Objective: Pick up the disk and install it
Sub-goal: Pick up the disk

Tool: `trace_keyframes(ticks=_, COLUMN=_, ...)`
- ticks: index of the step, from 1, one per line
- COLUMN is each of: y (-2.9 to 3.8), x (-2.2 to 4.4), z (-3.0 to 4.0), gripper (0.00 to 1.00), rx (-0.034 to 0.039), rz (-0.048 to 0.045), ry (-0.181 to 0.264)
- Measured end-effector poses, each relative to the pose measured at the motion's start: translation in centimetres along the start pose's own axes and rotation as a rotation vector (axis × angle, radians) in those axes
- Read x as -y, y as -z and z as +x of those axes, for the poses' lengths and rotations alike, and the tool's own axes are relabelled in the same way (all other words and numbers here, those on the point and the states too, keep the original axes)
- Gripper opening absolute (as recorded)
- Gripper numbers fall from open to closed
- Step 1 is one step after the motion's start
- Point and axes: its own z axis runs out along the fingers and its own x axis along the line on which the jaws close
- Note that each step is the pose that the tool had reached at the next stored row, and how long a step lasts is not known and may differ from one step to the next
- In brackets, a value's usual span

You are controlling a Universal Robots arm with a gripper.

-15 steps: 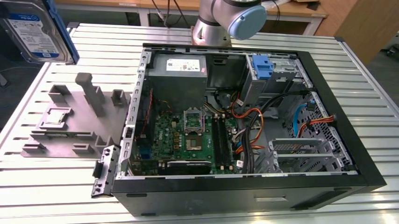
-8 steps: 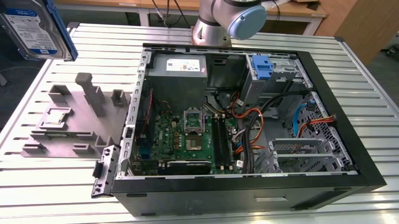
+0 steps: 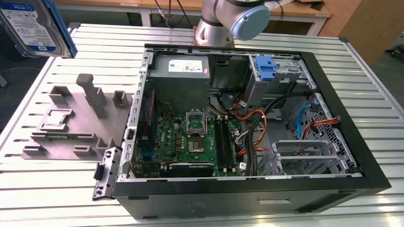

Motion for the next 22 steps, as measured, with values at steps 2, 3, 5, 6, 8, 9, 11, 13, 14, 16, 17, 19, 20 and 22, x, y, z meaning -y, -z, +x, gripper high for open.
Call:
trace_keyframes(ticks=2, y=0.72, x=-0.04, z=-0.02, gripper=0.36, rx=0.0000, rz=0.0000, ry=0.000)
trace_keyframes(ticks=3, y=1.03, x=-0.05, z=-0.03, gripper=0.36, rx=0.0000, rz=0.0000, ry=0.000)
trace_keyframes(ticks=5, y=1.31, x=-0.06, z=-0.04, gripper=0.36, rx=0.0000, rz=0.0001, ry=0.000)
trace_keyframes(ticks=6, y=1.46, x=-0.07, z=-0.04, gripper=0.36, rx=0.0000, rz=0.0000, ry=0.000)
trace_keyframes(ticks=8, y=1.74, x=-0.08, z=-0.05, gripper=0.36, rx=0.0000, rz=0.0000, ry=0.000)
trace_keyframes(ticks=9, y=1.88, x=-0.09, z=-0.05, gripper=0.36, rx=0.0000, rz=0.0000, ry=0.000)
trace_keyframes(ticks=11, y=2.16, x=-0.11, z=-0.06, gripper=0.36, rx=0.0000, rz=0.0000, ry=0.000)
trace_keyframes(ticks=13, y=2.41, x=-0.12, z=-0.07, gripper=0.36, rx=0.0000, rz=-0.0001, ry=0.000)
trace_keyframes(ticks=14, y=2.54, x=-0.12, z=-0.07, gripper=0.36, rx=0.0000, rz=0.0000, ry=0.000)
trace_keyframes(ticks=16, y=2.78, x=-0.13, z=-0.08, gripper=0.36, rx=0.0000, rz=0.0000, ry=0.000)
trace_keyframes(ticks=17, y=2.88, x=-0.14, z=-0.08, gripper=0.36, rx=0.0000, rz=0.0000, ry=0.000)
trace_keyframes(ticks=19, y=3.06, x=-0.14, z=-0.09, gripper=0.36, rx=0.0000, rz=-0.0001, ry=0.000)
trace_keyframes(ticks=20, y=3.09, x=-0.15, z=-0.09, gripper=0.36, rx=-0.0001, rz=-0.0001, ry=0.000)
trace_keyframes(ticks=22, y=3.09, x=-0.14, z=-0.09, gripper=0.36, rx=0.0001, rz=0.0001, ry=0.000)
